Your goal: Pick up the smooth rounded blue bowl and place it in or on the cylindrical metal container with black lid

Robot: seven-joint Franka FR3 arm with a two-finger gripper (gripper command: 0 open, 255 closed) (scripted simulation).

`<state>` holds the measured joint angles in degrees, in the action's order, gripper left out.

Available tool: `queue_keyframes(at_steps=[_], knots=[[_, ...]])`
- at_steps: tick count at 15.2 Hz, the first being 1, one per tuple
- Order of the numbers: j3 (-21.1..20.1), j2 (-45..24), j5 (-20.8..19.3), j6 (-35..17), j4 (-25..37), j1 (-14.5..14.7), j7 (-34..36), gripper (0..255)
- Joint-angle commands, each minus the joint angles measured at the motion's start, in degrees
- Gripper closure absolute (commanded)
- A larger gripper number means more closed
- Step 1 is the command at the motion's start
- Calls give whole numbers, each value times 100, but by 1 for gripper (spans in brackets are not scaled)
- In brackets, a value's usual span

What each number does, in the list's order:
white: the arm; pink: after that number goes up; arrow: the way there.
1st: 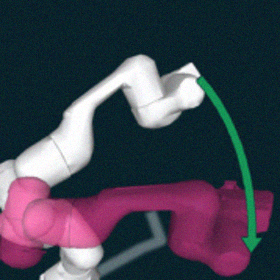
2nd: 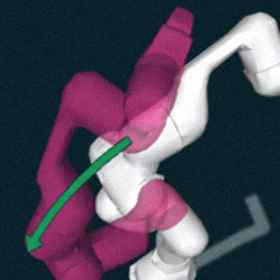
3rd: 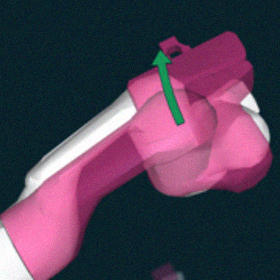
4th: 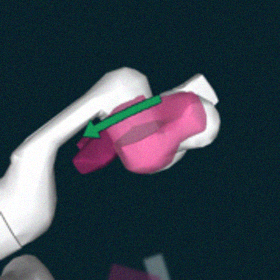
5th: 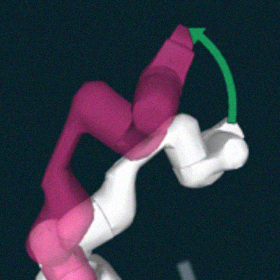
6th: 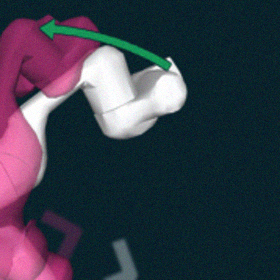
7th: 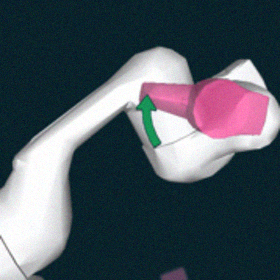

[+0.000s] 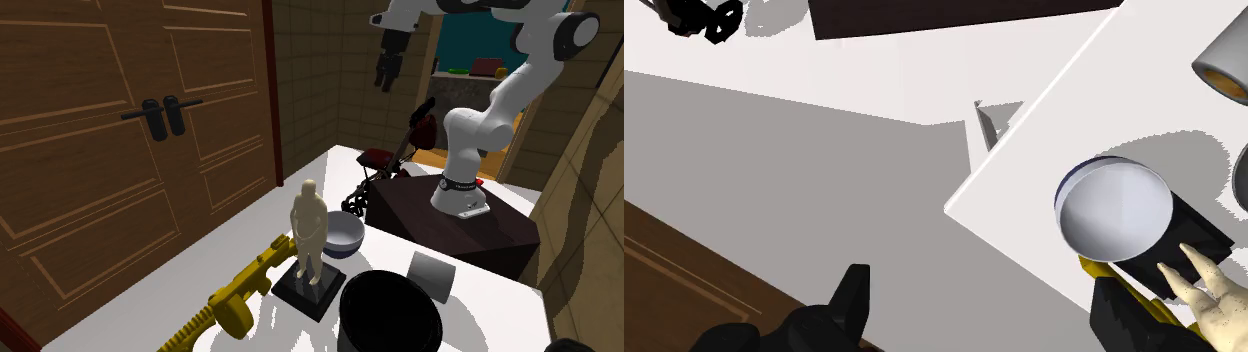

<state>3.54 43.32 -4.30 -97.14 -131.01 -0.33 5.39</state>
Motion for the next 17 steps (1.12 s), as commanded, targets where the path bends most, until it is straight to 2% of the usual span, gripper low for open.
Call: queue_keyframes(at_steps=[1, 9, 17], knots=[[0, 0, 0, 0, 0, 0, 0, 0], [-132, -471, 229, -1573, -1094, 142, 302, 0], [-287, -1529, 486, -3271, -1711, 335, 547, 0]])
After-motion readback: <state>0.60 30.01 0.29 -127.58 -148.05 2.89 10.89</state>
